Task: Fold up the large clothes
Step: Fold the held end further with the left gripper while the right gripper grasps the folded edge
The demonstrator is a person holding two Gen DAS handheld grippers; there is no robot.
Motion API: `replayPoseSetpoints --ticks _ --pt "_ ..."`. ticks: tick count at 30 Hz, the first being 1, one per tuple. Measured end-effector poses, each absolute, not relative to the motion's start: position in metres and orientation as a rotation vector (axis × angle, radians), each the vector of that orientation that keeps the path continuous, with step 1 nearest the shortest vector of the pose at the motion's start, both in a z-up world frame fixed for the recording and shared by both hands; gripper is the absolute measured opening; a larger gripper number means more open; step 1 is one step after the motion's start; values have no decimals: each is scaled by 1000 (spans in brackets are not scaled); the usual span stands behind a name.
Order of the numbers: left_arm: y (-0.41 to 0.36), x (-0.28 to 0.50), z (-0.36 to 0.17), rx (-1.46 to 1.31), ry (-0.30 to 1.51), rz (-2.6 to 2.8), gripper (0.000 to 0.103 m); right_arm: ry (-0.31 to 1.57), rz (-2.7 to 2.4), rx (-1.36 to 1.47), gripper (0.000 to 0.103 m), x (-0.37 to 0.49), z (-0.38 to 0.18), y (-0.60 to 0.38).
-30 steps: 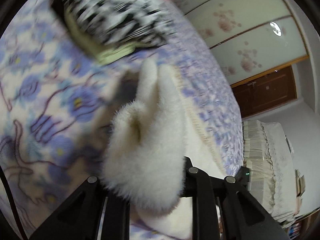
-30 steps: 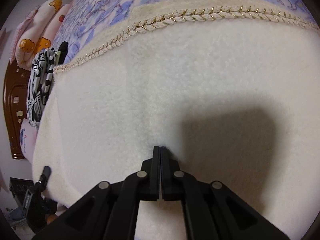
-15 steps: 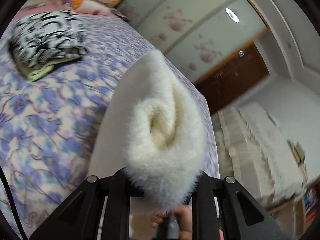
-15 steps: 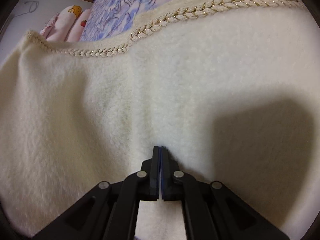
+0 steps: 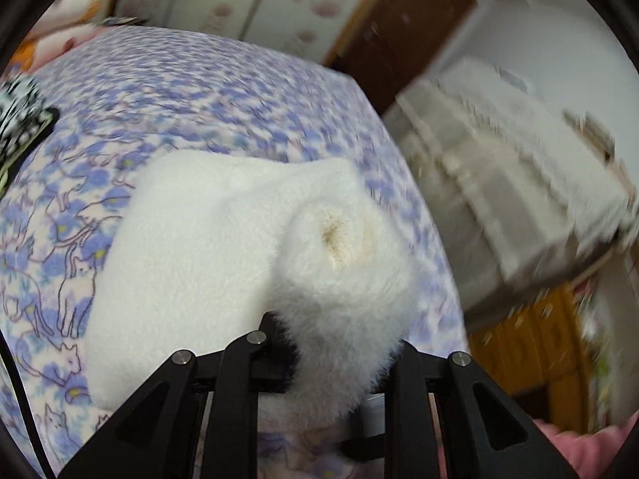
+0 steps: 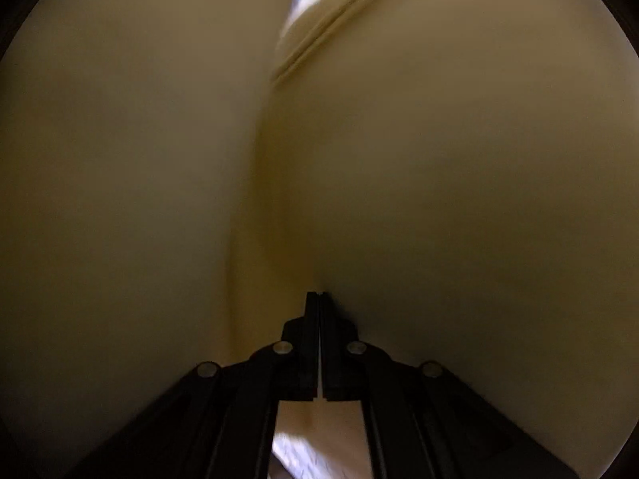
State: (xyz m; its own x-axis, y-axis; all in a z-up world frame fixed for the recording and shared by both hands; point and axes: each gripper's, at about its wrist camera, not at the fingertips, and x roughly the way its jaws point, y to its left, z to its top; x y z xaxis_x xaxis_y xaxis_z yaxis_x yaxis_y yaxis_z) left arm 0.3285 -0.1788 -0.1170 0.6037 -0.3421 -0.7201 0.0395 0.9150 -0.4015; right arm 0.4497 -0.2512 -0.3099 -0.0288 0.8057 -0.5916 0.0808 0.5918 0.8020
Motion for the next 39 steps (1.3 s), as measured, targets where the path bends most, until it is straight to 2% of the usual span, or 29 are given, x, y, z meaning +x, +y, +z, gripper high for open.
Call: replayPoseSetpoints --ticks 8,11,13,18,20,22,25,27,30,31,32,35,37,39 --pt "-251 323 -170 -68 984 -198 19 1383 434 760 0 434 -272 -397" --pt "-279 319 -185 45 982 -200 24 1359 347 706 0 425 -259 -428" --pt "-294 321 -197 107 997 -207 25 1343 316 689 0 418 -250 -442" --pt "-325 326 -222 236 1054 -259 40 1295 301 723 0 407 -237 -458" --pt "-331 324 -225 294 1075 -261 41 1289 320 729 0 406 -235 -461" --pt "-325 322 -217 262 1089 -285 46 1292 340 728 0 403 -232 -457" --pt "-311 321 -203 184 1126 -319 49 1311 384 725 0 402 -227 -444" --pt "-301 318 -187 160 1157 -338 61 1318 418 725 7 397 -223 -445" --pt "-289 309 -163 220 1141 -310 78 1323 455 766 7 391 -219 -435" --pt "-283 307 -156 231 1139 -296 79 1331 465 787 11 390 -220 -430" --pt "-276 306 -151 237 1142 -283 79 1347 471 799 21 388 -220 -424" --pt "-246 311 -141 235 1172 -205 80 1398 458 767 43 383 -219 -404" --pt "-221 315 -137 192 1177 -151 80 1444 459 730 49 380 -220 -389" --pt "-198 319 -135 131 1171 -150 80 1482 438 675 50 377 -220 -377"
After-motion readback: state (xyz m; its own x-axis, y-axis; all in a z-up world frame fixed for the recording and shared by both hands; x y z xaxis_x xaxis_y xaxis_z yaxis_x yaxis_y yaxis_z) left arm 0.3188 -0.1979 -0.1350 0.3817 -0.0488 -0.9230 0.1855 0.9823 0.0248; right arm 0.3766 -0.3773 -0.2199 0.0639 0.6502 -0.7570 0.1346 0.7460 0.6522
